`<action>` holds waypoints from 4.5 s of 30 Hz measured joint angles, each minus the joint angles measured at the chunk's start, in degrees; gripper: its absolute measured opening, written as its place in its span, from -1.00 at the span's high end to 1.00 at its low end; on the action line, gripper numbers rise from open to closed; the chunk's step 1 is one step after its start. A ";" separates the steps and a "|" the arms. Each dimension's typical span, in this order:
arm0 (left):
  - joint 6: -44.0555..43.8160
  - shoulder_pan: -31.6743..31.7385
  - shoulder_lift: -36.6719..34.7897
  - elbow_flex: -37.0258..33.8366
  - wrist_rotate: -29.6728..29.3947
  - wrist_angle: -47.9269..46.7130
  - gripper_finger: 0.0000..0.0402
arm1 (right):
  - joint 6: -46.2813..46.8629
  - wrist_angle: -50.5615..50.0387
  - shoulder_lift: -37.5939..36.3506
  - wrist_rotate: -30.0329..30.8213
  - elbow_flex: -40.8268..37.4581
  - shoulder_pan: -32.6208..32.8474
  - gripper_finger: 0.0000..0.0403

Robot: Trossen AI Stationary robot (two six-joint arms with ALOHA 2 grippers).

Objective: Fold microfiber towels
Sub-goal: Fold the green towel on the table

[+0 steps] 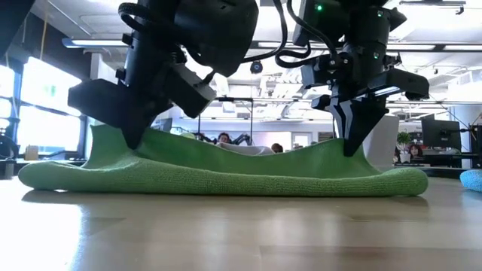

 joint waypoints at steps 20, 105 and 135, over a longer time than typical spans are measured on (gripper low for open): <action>-9.05 0.00 0.02 0.00 3.14 0.18 0.54 | 4.69 -1.27 -0.02 11.31 0.02 0.15 0.33; -22.85 -17.44 -38.46 -56.39 7.43 57.95 0.38 | 52.16 8.91 -1.21 3.94 -5.32 8.22 0.32; -23.85 -17.76 -35.63 -59.18 8.25 77.83 0.38 | 74.29 20.49 -12.73 0.62 -21.86 4.76 0.10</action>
